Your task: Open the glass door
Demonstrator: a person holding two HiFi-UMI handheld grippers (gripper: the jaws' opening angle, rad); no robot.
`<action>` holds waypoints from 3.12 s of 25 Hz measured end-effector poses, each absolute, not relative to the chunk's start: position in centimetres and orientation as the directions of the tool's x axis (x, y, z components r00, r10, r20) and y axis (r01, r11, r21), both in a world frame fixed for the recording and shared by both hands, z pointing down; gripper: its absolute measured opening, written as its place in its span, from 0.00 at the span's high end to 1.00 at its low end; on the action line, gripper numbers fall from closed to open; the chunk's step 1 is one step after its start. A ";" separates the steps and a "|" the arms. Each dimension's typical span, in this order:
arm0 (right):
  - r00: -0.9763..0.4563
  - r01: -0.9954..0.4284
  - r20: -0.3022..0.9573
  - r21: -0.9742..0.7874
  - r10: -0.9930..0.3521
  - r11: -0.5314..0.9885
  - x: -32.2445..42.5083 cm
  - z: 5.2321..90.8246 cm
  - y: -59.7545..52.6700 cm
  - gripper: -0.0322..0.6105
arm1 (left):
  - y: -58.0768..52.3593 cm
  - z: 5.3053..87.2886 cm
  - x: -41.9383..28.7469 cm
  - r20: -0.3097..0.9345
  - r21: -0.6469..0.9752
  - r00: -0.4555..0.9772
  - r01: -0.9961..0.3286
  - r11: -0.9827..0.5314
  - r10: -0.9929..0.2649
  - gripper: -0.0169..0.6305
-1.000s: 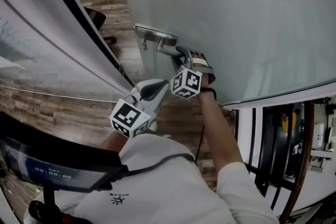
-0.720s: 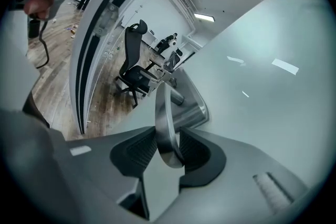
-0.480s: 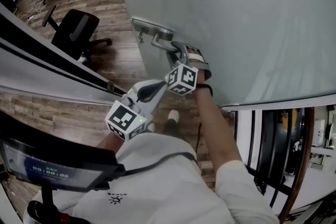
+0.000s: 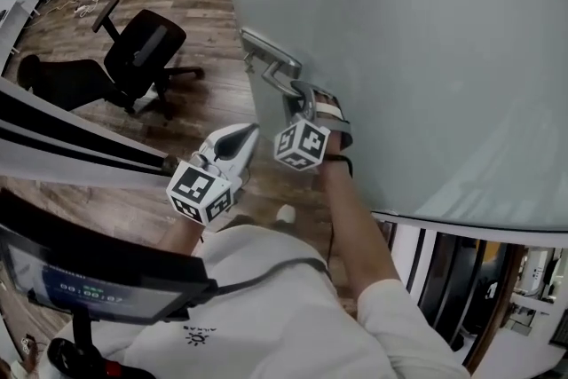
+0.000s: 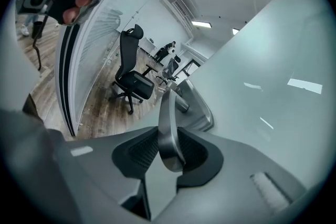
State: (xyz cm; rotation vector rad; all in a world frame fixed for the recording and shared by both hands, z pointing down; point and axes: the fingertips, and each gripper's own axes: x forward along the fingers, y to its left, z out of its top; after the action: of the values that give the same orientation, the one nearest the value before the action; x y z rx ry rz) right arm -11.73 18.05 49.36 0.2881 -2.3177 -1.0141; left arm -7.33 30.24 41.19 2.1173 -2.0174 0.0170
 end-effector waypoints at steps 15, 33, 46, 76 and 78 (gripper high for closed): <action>-0.777 -0.019 0.445 0.692 -0.446 0.722 -14.1 48.6 9.0 0.80 | 19.8 40.7 -11.5 0.176 0.166 0.053 -0.986 -0.024 -0.983 0.97; -0.686 -0.141 0.457 0.679 -0.566 0.720 -14.4 48.6 -2.8 0.80 | 4.6 39.2 -16.0 0.074 0.185 0.176 -0.970 -0.160 -0.982 0.97; -0.627 -0.241 0.452 0.662 -0.635 0.710 -13.0 48.4 -11.3 0.80 | -3.1 39.5 -16.2 0.116 0.169 0.172 -0.974 -0.151 -0.978 0.97; -0.471 -0.436 0.438 0.640 -0.766 0.633 -7.4 49.0 -29.3 0.79 | -25.3 38.9 -15.6 0.096 0.134 0.344 -0.934 -0.330 -0.934 0.97; -0.452 -0.451 0.442 0.637 -0.775 0.625 -7.5 49.0 -28.9 0.79 | -25.2 38.9 -16.4 0.092 0.138 0.374 -0.923 -0.360 -0.923 0.97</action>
State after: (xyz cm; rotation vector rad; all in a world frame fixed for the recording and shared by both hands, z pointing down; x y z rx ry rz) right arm -7.52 -28.89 49.01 0.9565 -2.1133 -0.5659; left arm -16.37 -25.23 38.91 2.4617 -1.6704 -0.0027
